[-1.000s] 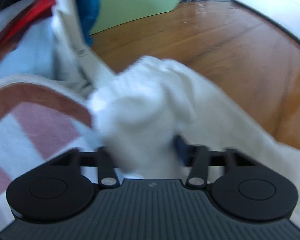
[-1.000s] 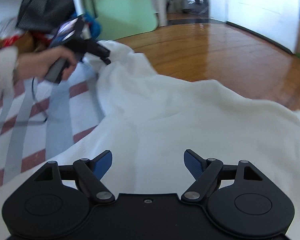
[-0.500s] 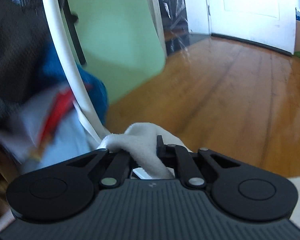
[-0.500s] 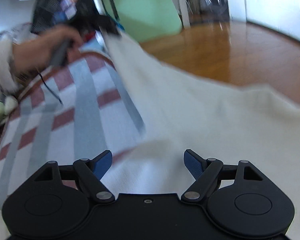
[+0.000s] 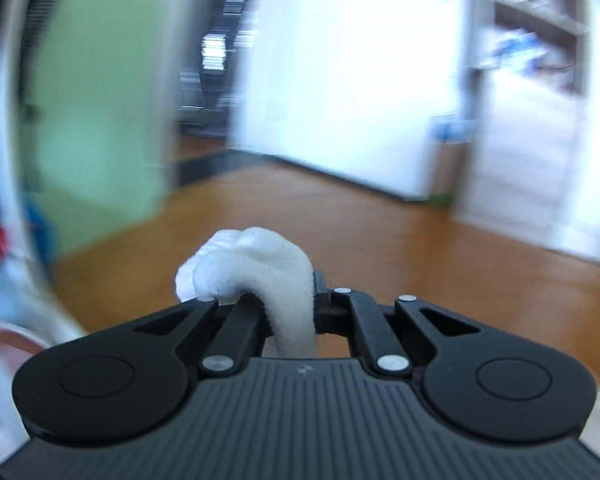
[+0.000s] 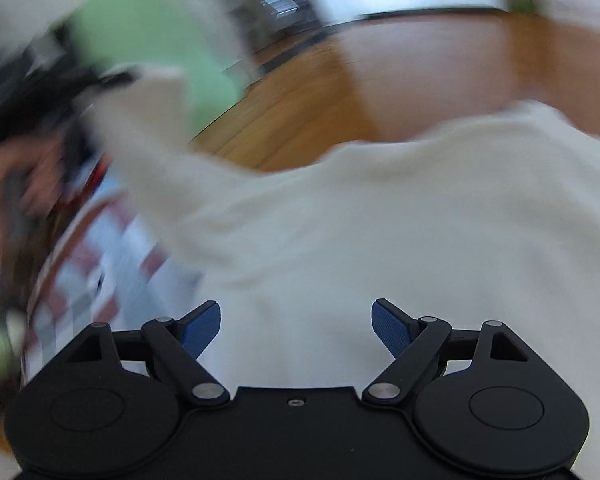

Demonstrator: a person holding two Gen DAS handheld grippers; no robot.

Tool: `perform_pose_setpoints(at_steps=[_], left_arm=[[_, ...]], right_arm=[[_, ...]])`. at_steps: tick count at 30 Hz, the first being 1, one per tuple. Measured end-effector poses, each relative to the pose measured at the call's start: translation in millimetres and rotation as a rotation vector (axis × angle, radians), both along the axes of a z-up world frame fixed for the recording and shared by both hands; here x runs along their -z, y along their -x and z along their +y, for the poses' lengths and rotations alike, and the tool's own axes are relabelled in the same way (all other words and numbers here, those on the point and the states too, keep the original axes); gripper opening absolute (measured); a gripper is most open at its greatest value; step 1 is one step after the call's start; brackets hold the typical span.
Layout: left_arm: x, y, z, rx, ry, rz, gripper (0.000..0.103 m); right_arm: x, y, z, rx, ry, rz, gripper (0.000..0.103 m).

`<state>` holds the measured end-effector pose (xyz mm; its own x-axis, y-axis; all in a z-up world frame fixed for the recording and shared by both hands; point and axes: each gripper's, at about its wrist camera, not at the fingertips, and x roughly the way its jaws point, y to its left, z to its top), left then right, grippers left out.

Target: Fold clothes

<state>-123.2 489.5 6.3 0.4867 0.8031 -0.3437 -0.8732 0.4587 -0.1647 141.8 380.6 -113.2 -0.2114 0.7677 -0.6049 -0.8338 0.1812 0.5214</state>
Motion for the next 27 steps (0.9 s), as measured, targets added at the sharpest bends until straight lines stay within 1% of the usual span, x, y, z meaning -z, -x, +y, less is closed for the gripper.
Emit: perform_pose_setpoints(at_steps=[2, 3, 4, 5, 6, 7, 8, 9, 11, 13, 16, 18, 20, 21, 23, 24, 25, 26, 27], left_arm=[[-6.3, -28.6, -38.9, 0.145, 0.006, -0.067, 0.004], [-6.0, -37.3, -56.1, 0.207, 0.024, -0.125, 0.004], [-4.4, -44.7, -73.4, 0.269, 0.059, -0.21, 0.004], [3.0, -52.7, -90.3, 0.351, 0.104, -0.319, 0.008], [17.1, -66.8, -99.7, 0.393, 0.182, -0.35, 0.012], [31.2, -81.0, -109.1, 0.434, 0.26, -0.381, 0.035], [54.5, -98.4, -109.9, 0.462, 0.375, -0.341, 0.049], [79.5, -110.0, -108.4, 0.466, 0.496, -0.274, 0.051], [129.5, -133.1, -105.3, 0.47, 0.735, -0.137, 0.049], [158.1, -133.6, -104.4, 0.489, 0.847, -0.041, 0.048], [153.2, -119.1, -110.1, 0.494, 0.768, -0.008, 0.051], [138.2, -105.5, -104.7, 0.503, 0.699, -0.026, 0.053], [115.0, -95.6, -98.1, 0.437, 0.613, -0.014, 0.059], [109.9, -88.5, -94.0, 0.371, 0.553, 0.02, 0.06], [105.1, -79.5, -80.9, 0.254, 0.42, 0.131, 0.062], [106.2, -77.5, -77.7, 0.247, 0.374, 0.17, 0.063], [107.3, -75.6, -74.6, 0.24, 0.327, 0.208, 0.068], [109.9, -73.1, -70.6, 0.227, 0.299, 0.207, 0.071], [112.6, -70.7, -66.7, 0.214, 0.271, 0.206, 0.072]], right_arm=[[0.6, -38.0, -26.6, 0.132, 0.003, 0.087, 0.086], [-0.6, -52.9, -42.6, 0.207, -0.016, 0.101, 0.086], [-3.5, -67.3, -60.2, 0.286, -0.043, 0.098, 0.086], [-6.6, -79.4, -75.0, 0.343, -0.064, 0.088, 0.086], [-8.3, -89.7, -86.0, 0.372, -0.072, 0.08, 0.086], [-8.9, -100.1, -95.7, 0.393, -0.071, 0.08, 0.086], [-7.8, -110.5, -104.8, 0.415, -0.064, 0.092, 0.086], [-4.4, -117.3, -111.6, 0.437, -0.054, 0.115, 0.086], [3.8, -125.4, -122.5, 0.477, -0.04, 0.161, 0.086], [10.3, -122.6, -126.9, 0.485, -0.032, 0.167, 0.086], [19.2, -110.9, -121.2, 0.461, -0.009, 0.168, 0.086], [24.7, -103.1, -112.0, 0.438, 0.016, 0.169, 0.086], [30.0, -100.7, -104.4, 0.444, 0.047, 0.165, 0.086], [33.2, -101.1, -101.6, 0.459, 0.069, 0.177, 0.086], [37.6, -102.9, -98.1, 0.507, 0.122, 0.197, 0.086], [36.2, -102.9, -98.2, 0.533, 0.141, 0.179, 0.086], [33.5, -102.6, -98.9, 0.552, 0.143, 0.147, 0.086], [31.1, -102.5, -99.4, 0.562, 0.135, 0.113, 0.086], [28.6, -102.5, -100.0, 0.571, 0.126, 0.079, 0.086]])
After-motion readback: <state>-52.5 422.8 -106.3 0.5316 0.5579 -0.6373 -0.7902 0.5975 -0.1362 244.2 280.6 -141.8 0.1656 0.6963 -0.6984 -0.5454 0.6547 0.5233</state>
